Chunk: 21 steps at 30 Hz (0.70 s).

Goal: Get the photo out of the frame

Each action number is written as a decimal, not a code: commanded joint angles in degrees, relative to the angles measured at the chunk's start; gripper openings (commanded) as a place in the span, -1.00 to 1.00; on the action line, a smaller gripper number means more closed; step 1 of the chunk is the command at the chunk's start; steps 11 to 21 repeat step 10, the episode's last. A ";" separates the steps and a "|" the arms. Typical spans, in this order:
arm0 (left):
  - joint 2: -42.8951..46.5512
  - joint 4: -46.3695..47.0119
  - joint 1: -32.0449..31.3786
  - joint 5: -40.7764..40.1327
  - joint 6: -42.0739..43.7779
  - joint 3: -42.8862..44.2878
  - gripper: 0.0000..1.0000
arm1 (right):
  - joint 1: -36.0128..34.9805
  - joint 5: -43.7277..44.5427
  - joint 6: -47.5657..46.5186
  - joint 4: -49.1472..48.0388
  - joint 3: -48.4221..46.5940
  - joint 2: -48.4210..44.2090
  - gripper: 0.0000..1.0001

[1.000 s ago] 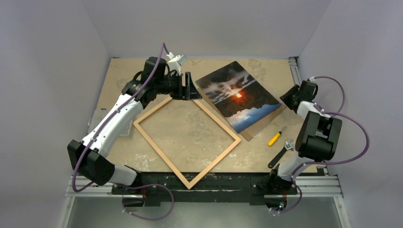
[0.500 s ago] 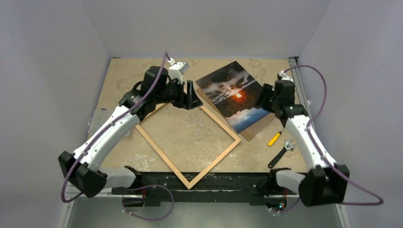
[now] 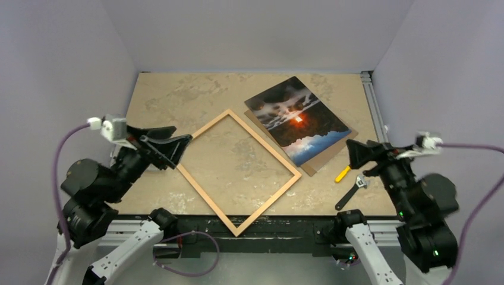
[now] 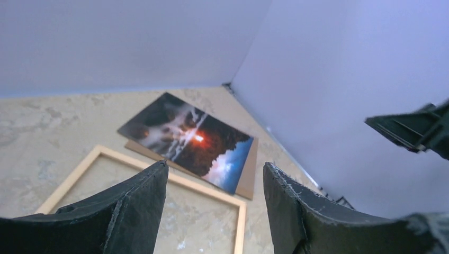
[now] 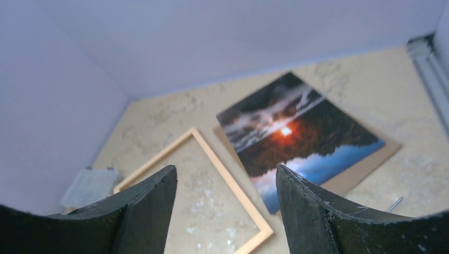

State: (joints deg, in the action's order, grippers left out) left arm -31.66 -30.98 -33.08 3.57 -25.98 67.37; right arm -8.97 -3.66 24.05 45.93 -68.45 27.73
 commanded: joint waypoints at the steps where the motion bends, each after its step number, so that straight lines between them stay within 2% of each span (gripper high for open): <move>1: 3.87 -1.71 -0.23 -9.28 0.18 3.02 0.29 | 0.06 9.80 -1.84 6.96 -6.94 -3.61 0.34; 6: 5.36 -4.73 -0.20 -13.03 1.50 5.07 0.29 | 0.00 12.11 -1.96 8.44 -7.43 -4.48 0.39; 21: 5.64 -5.26 -0.18 -13.22 1.71 4.90 0.29 | 0.10 11.43 -2.40 7.85 -7.04 -4.65 0.40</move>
